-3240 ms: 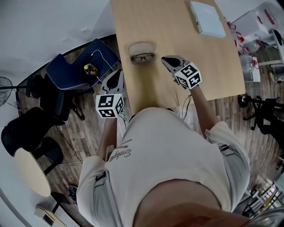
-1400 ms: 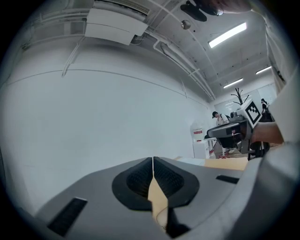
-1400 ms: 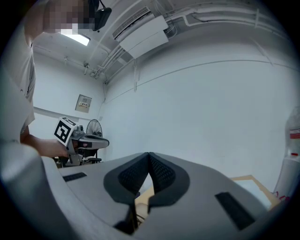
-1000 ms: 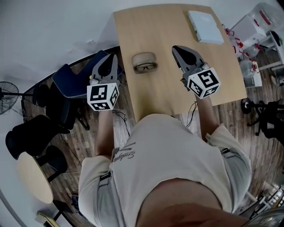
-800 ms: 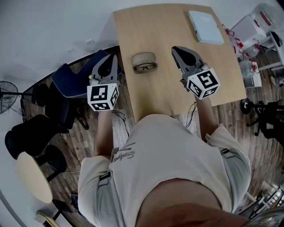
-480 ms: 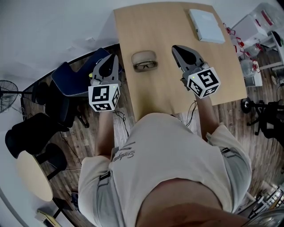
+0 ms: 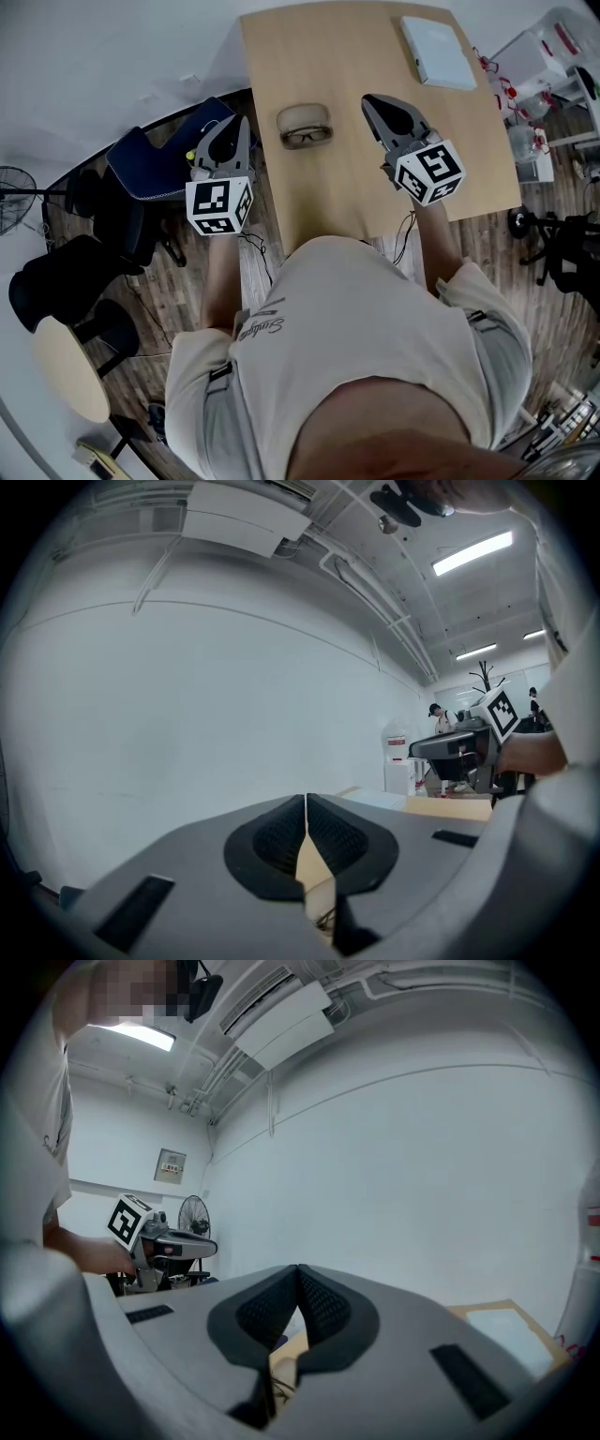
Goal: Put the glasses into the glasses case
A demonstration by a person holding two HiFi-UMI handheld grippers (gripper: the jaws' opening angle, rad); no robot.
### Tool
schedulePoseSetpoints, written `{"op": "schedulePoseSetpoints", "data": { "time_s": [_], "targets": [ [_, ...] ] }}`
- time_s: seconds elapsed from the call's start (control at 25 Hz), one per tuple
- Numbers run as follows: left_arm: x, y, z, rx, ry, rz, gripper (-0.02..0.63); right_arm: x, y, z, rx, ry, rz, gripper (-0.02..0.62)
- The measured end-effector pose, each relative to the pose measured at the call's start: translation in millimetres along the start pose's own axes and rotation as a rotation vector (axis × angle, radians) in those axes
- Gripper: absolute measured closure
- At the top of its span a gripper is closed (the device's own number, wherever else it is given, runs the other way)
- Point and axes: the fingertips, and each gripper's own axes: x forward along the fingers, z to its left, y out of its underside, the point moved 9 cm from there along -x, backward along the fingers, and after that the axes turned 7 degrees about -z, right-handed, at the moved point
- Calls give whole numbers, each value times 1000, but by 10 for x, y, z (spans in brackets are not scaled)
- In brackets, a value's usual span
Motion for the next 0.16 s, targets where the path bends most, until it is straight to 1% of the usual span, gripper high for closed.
{"op": "schedulePoseSetpoints", "data": {
  "time_s": [0.16],
  "targets": [
    [49, 8, -4, 0, 4, 0, 589, 2, 15, -40, 15, 2, -3, 600]
  ]
}}
